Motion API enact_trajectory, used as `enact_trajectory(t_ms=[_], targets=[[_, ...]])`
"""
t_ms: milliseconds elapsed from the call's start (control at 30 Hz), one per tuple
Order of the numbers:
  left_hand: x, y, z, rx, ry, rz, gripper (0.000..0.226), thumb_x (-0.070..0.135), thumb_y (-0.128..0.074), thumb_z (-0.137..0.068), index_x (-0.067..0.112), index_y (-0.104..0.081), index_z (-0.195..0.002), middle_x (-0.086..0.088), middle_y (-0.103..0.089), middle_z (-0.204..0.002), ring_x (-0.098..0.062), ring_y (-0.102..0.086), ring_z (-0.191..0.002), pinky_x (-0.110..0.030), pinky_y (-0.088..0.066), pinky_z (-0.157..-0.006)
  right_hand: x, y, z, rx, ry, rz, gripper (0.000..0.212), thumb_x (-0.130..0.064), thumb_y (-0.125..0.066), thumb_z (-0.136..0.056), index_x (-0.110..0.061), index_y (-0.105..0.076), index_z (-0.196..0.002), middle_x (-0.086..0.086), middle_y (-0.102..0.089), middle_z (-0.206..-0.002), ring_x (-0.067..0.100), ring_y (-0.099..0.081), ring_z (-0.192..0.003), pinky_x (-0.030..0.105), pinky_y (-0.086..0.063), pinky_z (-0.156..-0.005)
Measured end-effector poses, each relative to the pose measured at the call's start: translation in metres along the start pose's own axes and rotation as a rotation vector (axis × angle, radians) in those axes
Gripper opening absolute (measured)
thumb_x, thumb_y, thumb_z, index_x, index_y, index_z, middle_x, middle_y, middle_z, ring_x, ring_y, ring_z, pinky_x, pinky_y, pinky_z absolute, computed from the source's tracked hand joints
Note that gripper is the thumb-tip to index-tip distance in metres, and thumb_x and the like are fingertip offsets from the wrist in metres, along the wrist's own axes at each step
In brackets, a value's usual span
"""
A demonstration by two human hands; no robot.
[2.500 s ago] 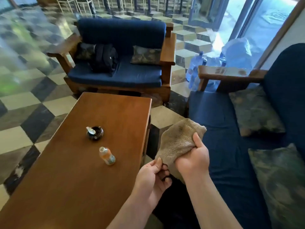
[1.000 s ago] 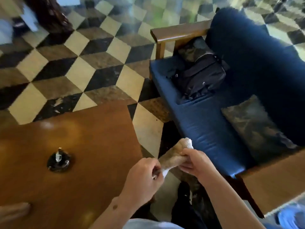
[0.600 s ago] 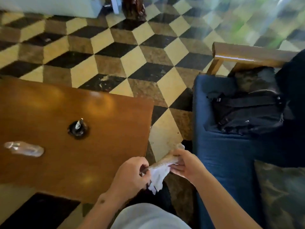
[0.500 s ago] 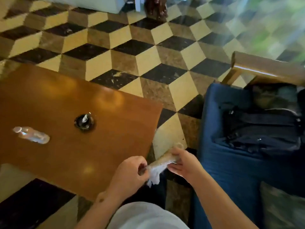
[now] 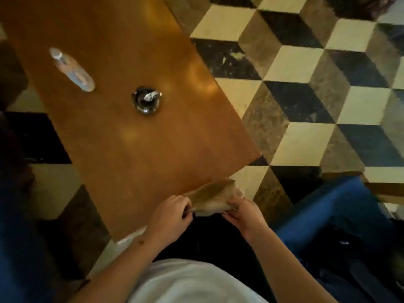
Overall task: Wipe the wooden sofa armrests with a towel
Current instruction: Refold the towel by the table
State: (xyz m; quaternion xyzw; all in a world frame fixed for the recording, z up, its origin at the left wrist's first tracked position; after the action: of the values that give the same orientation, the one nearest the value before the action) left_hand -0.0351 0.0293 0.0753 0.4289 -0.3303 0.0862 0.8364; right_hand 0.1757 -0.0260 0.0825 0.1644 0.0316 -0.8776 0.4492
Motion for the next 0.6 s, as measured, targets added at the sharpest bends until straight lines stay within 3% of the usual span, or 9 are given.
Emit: enact_trajectory(t_ms=[133,267,400,533,600], targets=[[-0.006,-0.043,0.006,0.014,0.135,0.041,0.017,0.03,-0.061,-0.09,0.033,-0.045,-0.082,0.017,-0.043,-0.081,-0.008,-0.044,-0.079,-0.027,-0.04,-0.066,0.011,0.008,-0.042,0.025,-0.12,0.137,0.018,-0.02,-0.062,-0.101,-0.015,-0.063,-0.118,0.012,-0.07,-0.118,0.029,-0.07,-0.107,0.03,-0.062,-0.061],[-0.018,-0.074,0.004,0.057,0.309,0.117,0.024,0.027,-0.065,-0.083,0.036,-0.043,-0.079,0.017,-0.045,-0.079,-0.011,-0.051,-0.083,-0.026,-0.042,-0.066,0.013,0.011,-0.077,0.01,-0.297,0.095,0.024,-0.006,-0.064,-0.097,-0.013,-0.06,-0.119,0.016,-0.069,-0.118,0.032,-0.069,-0.105,0.034,-0.061,-0.059],[-0.043,-0.128,-0.008,0.179,0.547,0.248,0.016,0.022,-0.07,-0.08,0.034,-0.059,-0.084,0.018,-0.056,-0.084,-0.007,-0.054,-0.082,-0.026,-0.05,-0.068,0.019,0.018,-0.136,-0.031,-0.414,0.189,0.023,-0.007,-0.063,-0.098,-0.012,-0.061,-0.12,0.017,-0.07,-0.12,0.031,-0.07,-0.106,0.03,-0.062,-0.056],[-0.061,-0.153,-0.033,0.258,0.632,0.324,0.015,0.015,-0.076,-0.08,0.023,-0.069,-0.09,0.017,-0.058,-0.085,-0.005,-0.054,-0.075,-0.009,-0.038,-0.063,0.02,0.012,-0.175,0.002,-0.467,0.155,0.038,-0.006,-0.061,-0.101,-0.006,-0.056,-0.138,0.017,-0.067,-0.122,0.03,-0.069,-0.098,0.035,-0.061,-0.059],[-0.079,-0.148,-0.054,0.263,0.67,0.36,0.01,0.018,-0.073,-0.085,0.022,-0.07,-0.094,0.01,-0.065,-0.09,-0.01,-0.056,-0.076,-0.02,-0.043,-0.063,0.014,-0.009,-0.191,0.003,-0.411,0.151,0.041,-0.003,-0.06,-0.101,-0.005,-0.052,-0.141,0.019,-0.058,-0.136,0.031,-0.067,-0.099,0.035,-0.061,-0.062]])
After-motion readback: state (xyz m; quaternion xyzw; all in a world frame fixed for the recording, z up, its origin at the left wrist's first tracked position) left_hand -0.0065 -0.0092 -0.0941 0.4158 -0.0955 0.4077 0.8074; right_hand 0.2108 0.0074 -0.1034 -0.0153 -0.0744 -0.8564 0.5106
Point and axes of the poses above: each hand's wrist, its own z-axis away from the middle knuckle, its own y-axis out of the back of the hand, x = y × z, the point moved 4 cm from there along -z, towards the middle knuckle
